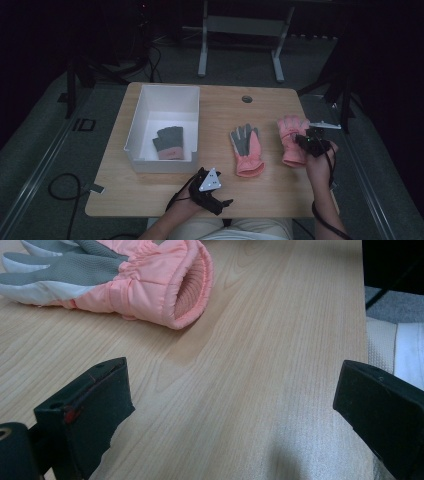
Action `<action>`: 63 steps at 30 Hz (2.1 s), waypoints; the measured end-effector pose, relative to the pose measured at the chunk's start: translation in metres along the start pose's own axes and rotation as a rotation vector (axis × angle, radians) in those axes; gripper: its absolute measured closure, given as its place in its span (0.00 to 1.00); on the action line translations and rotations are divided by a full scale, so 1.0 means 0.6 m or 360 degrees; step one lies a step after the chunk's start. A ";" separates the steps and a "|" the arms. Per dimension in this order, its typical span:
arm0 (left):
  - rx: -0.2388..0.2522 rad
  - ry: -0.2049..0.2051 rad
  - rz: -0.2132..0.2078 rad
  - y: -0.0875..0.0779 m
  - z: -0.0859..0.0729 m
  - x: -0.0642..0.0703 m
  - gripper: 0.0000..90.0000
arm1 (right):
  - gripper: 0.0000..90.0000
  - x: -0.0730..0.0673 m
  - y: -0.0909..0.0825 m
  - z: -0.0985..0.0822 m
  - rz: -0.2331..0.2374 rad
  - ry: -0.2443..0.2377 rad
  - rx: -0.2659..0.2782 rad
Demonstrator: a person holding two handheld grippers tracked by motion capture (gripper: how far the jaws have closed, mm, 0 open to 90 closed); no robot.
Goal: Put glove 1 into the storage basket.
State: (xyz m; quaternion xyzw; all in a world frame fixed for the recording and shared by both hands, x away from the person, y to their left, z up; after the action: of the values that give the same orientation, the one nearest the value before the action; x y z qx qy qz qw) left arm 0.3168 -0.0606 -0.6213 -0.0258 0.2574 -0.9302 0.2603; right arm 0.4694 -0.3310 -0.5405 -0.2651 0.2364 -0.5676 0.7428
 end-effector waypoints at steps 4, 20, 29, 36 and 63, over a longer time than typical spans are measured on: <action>-0.0005 0.0012 0.0001 0.000 0.000 0.001 0.02 | 0.98 -0.018 -0.015 -0.039 -0.0002 0.0006 -0.0016; -0.0009 0.0013 -0.0001 0.000 -0.001 0.001 0.02 | 0.96 -0.017 0.033 -0.102 -0.0004 -0.0005 -0.0119; -0.0011 0.0011 -0.0003 0.000 -0.001 -0.001 0.02 | 0.78 -0.019 0.008 -0.082 0.0135 -0.0285 -0.0039; -0.0009 0.0013 0.0006 0.001 -0.001 -0.001 0.02 | 0.73 -0.012 0.015 -0.096 0.0187 -0.0294 -0.0061; 0.0002 -0.0009 0.0003 0.000 0.000 -0.003 0.02 | 0.98 -0.042 -0.032 -0.006 0.0050 -0.0189 0.0087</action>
State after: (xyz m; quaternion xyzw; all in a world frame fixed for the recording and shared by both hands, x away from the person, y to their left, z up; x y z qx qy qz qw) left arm 0.3185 -0.0598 -0.6211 -0.0281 0.2562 -0.9301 0.2618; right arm 0.4470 -0.3113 -0.5291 -0.2743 0.1804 -0.5454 0.7712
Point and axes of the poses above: each handheld gripper's, and its own axes: y roughly forward along the jaws, z roughly out of its top, x roughly to its right, the point moved 10 cm from there along y, roughly forward along the jaws, and after that the axes turned 6 degrees about z, right-handed, at the moved point
